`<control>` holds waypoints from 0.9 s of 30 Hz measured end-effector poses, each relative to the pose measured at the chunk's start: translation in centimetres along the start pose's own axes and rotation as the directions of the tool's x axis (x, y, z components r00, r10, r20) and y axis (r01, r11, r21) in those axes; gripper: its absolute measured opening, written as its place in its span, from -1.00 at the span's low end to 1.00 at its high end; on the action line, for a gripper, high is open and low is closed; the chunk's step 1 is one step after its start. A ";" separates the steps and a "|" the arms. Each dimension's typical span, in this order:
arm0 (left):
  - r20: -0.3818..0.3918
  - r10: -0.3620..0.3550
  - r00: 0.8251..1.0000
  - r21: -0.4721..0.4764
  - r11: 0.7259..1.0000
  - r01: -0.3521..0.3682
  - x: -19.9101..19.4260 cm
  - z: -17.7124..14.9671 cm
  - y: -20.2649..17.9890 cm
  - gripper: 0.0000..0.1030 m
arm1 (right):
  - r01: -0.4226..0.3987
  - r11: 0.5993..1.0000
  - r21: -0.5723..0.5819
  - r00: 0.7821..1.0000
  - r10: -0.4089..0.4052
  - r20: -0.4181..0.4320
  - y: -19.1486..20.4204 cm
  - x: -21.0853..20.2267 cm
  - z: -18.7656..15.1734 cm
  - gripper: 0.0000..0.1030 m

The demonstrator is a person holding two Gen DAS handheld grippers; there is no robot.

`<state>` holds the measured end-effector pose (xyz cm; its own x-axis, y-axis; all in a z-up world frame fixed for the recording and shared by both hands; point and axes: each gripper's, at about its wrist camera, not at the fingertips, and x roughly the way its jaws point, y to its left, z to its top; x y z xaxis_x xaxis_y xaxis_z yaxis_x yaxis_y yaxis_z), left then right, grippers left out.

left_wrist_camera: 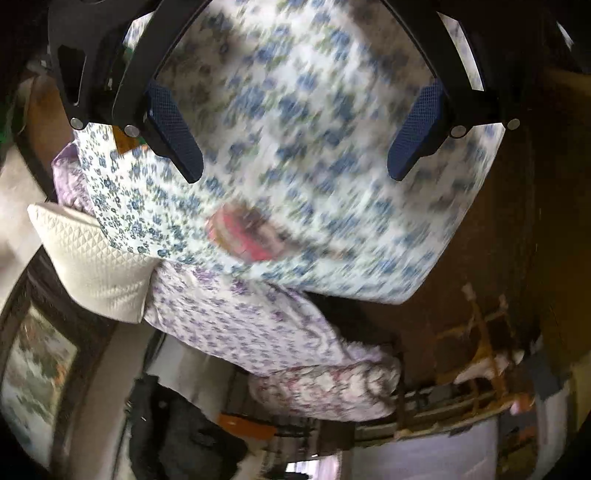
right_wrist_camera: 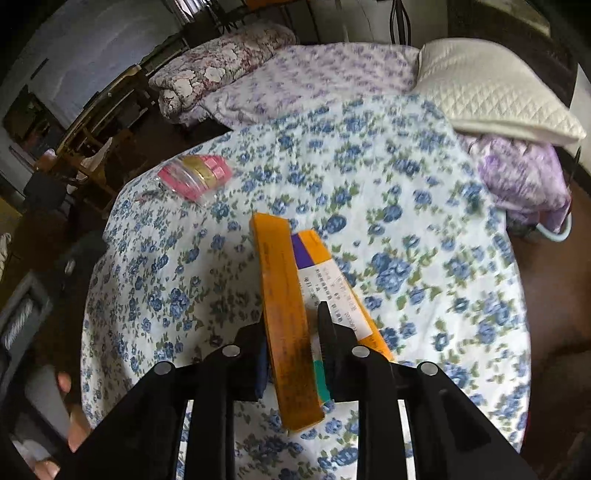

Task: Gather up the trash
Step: 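Grasp the pink snack packet with the left gripper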

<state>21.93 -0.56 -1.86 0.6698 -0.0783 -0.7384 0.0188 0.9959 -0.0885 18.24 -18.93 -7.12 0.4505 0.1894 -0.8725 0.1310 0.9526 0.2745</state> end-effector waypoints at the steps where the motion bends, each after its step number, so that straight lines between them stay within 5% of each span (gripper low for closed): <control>1: 0.004 0.018 1.000 0.021 1.000 -0.018 0.6 0.7 -0.7 0.87 | -0.010 1.000 -0.002 1.000 0.010 0.002 0.0 0.0 0.1 -0.62; 7: -0.022 0.087 0.996 0.124 0.989 -0.084 5.5 4.7 -4.3 0.87 | -0.078 0.997 0.017 0.997 0.079 -0.017 -0.9 0.2 0.6 -0.62; 13: -0.140 0.259 0.956 0.228 0.948 -0.224 11.6 5.0 -5.5 0.88 | -0.115 0.993 0.022 0.993 0.115 -0.031 -1.3 0.4 1.0 -0.60; 16: -0.146 0.190 0.971 0.200 0.967 -0.159 10.8 3.9 -4.5 0.85 | -0.129 0.991 0.029 0.991 0.130 -0.037 -1.5 0.4 1.1 -0.59; 20: -0.193 0.142 0.971 0.195 0.975 -0.104 10.2 1.9 -2.7 0.44 | -0.146 0.988 0.050 0.988 0.148 -0.043 -2.0 0.2 1.0 -0.57; 27: -0.184 -0.005 0.983 0.070 0.997 0.019 6.7 2.8 -0.2 0.41 | -0.156 0.987 0.047 0.986 0.158 -0.051 -1.5 0.1 0.5 -0.53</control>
<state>28.50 -1.18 -4.92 0.5219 -0.0906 -0.8482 0.0831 0.9950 -0.0552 18.55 -20.44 -7.35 0.4197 0.3496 -0.8376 0.1009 0.8991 0.4259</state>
